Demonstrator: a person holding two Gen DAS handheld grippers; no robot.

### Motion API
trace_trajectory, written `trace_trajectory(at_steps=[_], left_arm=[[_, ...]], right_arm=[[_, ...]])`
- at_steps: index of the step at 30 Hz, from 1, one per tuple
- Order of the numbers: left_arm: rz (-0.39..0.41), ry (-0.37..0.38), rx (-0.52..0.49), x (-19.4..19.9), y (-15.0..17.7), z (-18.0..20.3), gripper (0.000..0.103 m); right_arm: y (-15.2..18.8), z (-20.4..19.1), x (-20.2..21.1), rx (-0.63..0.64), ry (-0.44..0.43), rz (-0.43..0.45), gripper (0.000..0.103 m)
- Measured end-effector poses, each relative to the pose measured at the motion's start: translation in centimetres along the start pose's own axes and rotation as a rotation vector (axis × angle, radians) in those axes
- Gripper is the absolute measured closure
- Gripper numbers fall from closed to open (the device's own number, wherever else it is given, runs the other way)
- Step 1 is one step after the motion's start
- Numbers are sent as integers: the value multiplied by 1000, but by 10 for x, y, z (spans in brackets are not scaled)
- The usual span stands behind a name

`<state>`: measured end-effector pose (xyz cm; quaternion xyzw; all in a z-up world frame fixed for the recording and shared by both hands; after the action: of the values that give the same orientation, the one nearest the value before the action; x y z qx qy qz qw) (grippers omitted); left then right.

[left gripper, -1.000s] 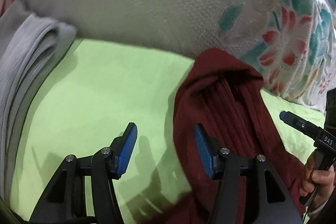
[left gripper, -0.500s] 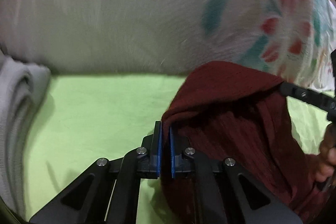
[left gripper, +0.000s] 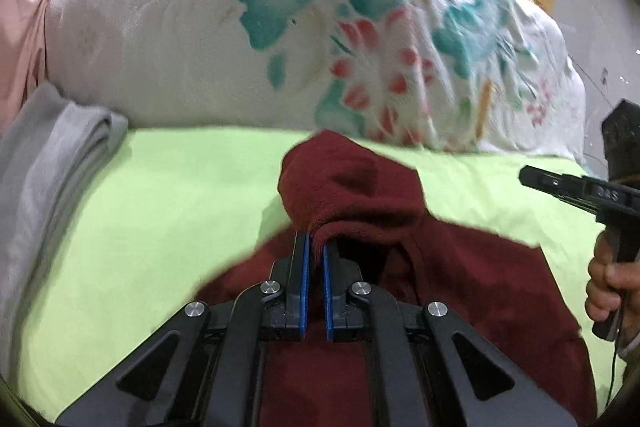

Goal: Fold large clothes
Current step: 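Lift the hem with both grippers and fold it toward the hood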

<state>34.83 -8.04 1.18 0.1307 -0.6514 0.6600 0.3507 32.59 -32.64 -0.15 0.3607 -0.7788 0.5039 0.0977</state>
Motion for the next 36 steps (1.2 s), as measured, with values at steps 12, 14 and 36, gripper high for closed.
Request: trace_trajectory(at_steps=[12,14,36], left_arm=[[-80,-19,-8,2,56,2,99],[-83,-19,5,-1,54,-2,99],[-72,13,-26,24,77,15,97]], right_arm=[[10,-4,-50,-210,-88,-114,48],[6,-2,-73,-249,-103,-162,48],[110,-13,43,-295,-151,-23,100]])
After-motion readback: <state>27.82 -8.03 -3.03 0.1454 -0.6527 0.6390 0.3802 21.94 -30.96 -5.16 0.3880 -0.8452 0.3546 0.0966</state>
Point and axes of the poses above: each gripper's, at about its wrist camera, not at the fingertips, and x roughly against the way its jaws point, z to its right, y to its underside, the point moved 1 cm from there along -x, roughly the way its jaws point, and after that the axes turned 1 degree about -z, right-handed, at the moved point
